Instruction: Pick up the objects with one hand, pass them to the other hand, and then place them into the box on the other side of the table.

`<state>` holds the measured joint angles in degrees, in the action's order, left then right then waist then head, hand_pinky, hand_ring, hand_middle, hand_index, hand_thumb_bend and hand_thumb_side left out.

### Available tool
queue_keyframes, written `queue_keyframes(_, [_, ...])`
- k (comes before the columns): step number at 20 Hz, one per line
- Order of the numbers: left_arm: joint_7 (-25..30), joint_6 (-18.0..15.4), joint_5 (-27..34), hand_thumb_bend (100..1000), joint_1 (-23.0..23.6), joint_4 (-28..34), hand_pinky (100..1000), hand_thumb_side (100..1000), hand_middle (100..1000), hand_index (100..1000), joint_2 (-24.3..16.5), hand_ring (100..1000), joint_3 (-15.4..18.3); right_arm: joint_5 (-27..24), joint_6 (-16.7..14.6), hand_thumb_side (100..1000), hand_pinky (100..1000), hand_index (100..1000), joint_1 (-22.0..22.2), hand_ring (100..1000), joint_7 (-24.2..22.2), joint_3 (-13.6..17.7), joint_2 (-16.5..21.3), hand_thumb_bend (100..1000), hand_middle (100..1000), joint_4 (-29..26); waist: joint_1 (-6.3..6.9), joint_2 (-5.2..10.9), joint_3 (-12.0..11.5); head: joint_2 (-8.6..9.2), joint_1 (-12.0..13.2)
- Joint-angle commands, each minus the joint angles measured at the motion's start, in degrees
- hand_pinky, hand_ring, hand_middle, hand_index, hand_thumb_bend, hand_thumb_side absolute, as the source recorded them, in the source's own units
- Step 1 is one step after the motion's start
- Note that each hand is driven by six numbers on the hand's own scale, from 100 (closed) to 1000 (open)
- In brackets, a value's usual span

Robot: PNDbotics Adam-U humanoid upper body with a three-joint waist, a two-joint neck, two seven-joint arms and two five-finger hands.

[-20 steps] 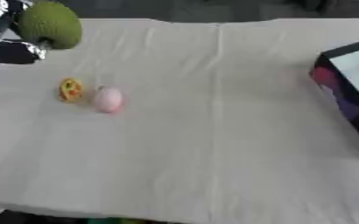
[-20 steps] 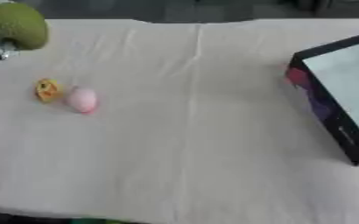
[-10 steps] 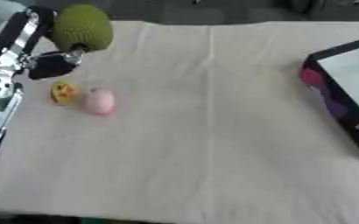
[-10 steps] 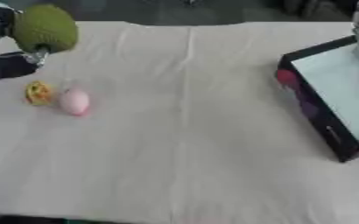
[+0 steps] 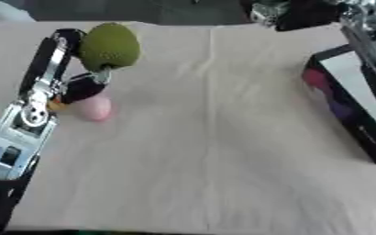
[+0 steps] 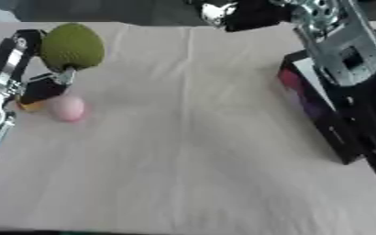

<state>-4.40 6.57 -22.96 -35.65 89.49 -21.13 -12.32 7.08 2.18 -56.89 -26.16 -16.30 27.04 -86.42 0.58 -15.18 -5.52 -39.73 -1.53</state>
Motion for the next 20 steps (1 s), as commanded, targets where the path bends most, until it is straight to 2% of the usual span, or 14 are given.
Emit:
queue_keyframes(1, [-1.8,-1.8,-0.2,100,-0.6,0.4,636,100,514,536,0.7,588,-0.3,1.9,-0.6,398,920,948,-2.1,919,-1.6,-0.9,-1.5,100,941,0.7,-0.05,1.86,0.1,-0.46,-0.2])
queue_keyframes(2, [-2.1,-2.4,-0.3,100,-0.5,0.3,637,100,516,537,1.1,590,-0.6,2.4,-0.6,379,920,949,-2.4,921,-1.9,-1.3,-2.1,100,942,1.0,-0.08,1.88,0.1,-0.47,-0.2])
queue_keyframes(6, [-1.1,-3.5,-0.2,100,-0.4,-0.6,637,100,518,539,2.3,591,-1.4,4.1,-0.8,410,920,957,-2.9,924,-3.7,-2.6,-4.1,100,948,2.5,-0.21,1.96,0.2,-0.69,-0.3])
queue_keyframes(9, [-0.9,-4.2,0.2,100,-0.5,-1.1,637,100,518,539,3.3,591,-1.7,5.0,-1.0,378,919,963,-3.1,927,-4.5,-3.1,-5.5,100,952,3.5,-0.27,1.96,0.3,-0.73,-0.2])
queue_keyframes(14, [-0.9,-4.7,0.3,100,-0.9,-2.0,635,100,517,539,4.8,590,-1.7,4.3,-1.4,349,921,977,-3.5,936,-7.2,-3.8,-7.3,100,966,4.1,-0.31,1.85,0.2,-0.80,-0.2])
queue_keyframes(20, [-1.0,-5.0,0.6,100,-1.6,-2.5,633,100,514,539,5.9,589,-2.0,3.5,-2.1,359,922,986,-3.5,943,-10.7,-4.3,-8.5,100,974,5.3,-0.48,1.72,0.1,-1.00,-0.2])
